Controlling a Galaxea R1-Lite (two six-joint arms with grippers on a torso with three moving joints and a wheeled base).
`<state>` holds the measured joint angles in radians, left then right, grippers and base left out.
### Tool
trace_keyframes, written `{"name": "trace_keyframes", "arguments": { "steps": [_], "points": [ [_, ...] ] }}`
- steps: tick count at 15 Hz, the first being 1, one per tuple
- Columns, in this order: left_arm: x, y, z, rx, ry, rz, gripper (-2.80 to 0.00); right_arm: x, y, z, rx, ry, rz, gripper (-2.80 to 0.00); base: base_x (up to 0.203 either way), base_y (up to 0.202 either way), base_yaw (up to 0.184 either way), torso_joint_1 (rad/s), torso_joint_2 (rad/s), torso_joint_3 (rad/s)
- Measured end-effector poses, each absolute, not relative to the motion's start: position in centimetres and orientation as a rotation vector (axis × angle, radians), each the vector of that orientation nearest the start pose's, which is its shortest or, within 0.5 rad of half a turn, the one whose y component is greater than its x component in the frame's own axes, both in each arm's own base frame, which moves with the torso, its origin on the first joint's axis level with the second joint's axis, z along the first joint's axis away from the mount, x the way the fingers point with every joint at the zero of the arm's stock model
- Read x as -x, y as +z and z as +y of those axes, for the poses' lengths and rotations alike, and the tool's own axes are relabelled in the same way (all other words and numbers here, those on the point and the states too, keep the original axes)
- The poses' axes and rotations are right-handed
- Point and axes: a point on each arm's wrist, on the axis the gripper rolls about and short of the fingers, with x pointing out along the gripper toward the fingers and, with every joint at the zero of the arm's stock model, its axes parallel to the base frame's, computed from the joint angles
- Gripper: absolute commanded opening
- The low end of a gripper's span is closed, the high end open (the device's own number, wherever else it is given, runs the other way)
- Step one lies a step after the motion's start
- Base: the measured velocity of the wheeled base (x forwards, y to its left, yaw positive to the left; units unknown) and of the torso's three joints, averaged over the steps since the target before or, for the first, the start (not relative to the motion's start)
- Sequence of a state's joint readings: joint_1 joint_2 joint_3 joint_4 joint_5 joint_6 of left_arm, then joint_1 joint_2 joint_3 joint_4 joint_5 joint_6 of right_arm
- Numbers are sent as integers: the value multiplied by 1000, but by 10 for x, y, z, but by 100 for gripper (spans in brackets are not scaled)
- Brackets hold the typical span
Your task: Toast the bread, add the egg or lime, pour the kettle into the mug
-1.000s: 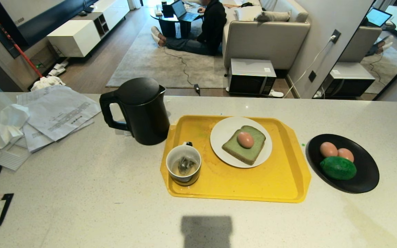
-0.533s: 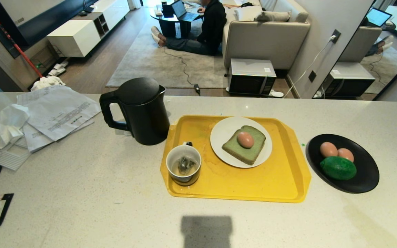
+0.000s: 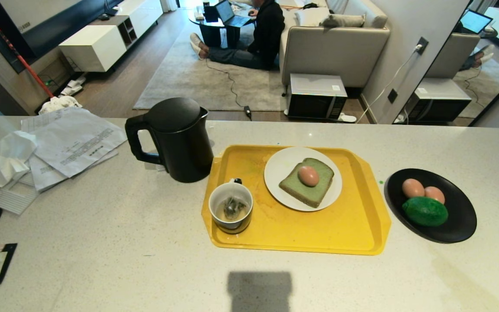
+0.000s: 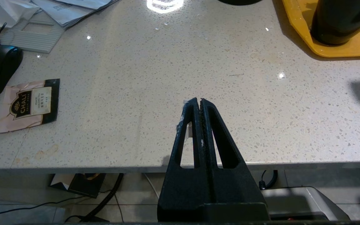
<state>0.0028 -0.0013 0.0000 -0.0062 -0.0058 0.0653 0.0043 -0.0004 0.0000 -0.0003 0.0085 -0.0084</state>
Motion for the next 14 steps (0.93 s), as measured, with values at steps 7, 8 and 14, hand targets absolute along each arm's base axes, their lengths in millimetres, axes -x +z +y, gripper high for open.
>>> {"name": "trace_keyframes", "arguments": {
  "steps": [7,8,14],
  "points": [
    [23,76,0,-66,-3,-7,-280,23,76,0,3,9,-1,-280,0,0,0,0,0,0],
    [23,76,0,-65,-3,-7,-280,23,76,0,3,10,0,-280,0,0,0,0,0,0],
    [23,76,0,-66,-3,-7,-280,23,76,0,0,-1,0,-280,0,0,0,0,0,0]
  ]
}}
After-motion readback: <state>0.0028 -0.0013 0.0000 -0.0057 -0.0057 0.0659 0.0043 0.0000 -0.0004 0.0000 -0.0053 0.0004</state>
